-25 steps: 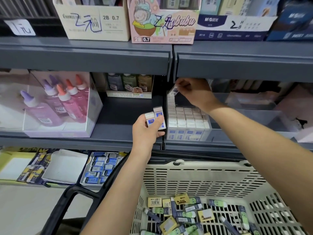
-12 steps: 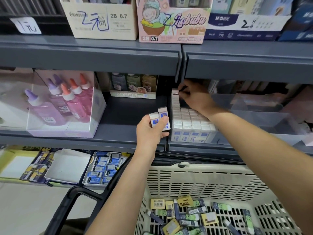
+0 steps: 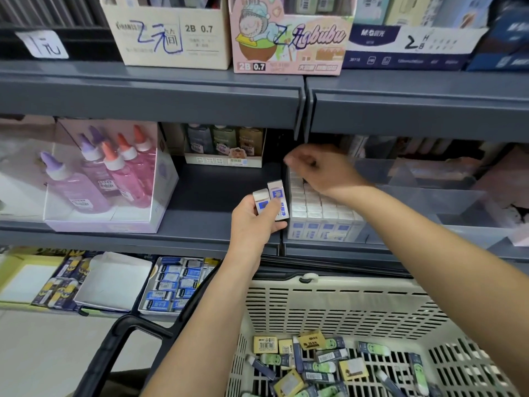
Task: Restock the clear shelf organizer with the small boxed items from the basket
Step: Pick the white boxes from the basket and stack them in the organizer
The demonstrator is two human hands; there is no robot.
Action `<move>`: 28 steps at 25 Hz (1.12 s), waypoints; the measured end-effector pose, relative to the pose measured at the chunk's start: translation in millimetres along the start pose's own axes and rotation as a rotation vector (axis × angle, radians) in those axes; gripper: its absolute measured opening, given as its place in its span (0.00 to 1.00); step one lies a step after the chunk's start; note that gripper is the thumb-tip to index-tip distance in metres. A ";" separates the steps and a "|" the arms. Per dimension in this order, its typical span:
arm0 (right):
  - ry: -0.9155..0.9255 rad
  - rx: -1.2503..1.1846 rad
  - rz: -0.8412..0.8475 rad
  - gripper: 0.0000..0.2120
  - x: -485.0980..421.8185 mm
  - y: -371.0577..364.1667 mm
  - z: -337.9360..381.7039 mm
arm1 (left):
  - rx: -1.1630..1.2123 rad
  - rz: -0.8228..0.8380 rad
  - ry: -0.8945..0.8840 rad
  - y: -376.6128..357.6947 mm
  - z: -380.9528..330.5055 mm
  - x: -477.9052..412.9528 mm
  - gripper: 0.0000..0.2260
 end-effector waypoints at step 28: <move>-0.072 0.175 0.110 0.12 14.2 20.3 -4.7 | -0.027 -0.024 -0.148 2.7 -5.8 0.5 0.11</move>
Point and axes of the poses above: each hand's wrist, its own x-axis away from the middle knuckle, its own y-axis out of the back of the hand, z = x × y, the point moved 3 cm from there along -x, towards the middle knuckle, and after that the axes turned 10 degrees about -z, right-handed, at the moved point
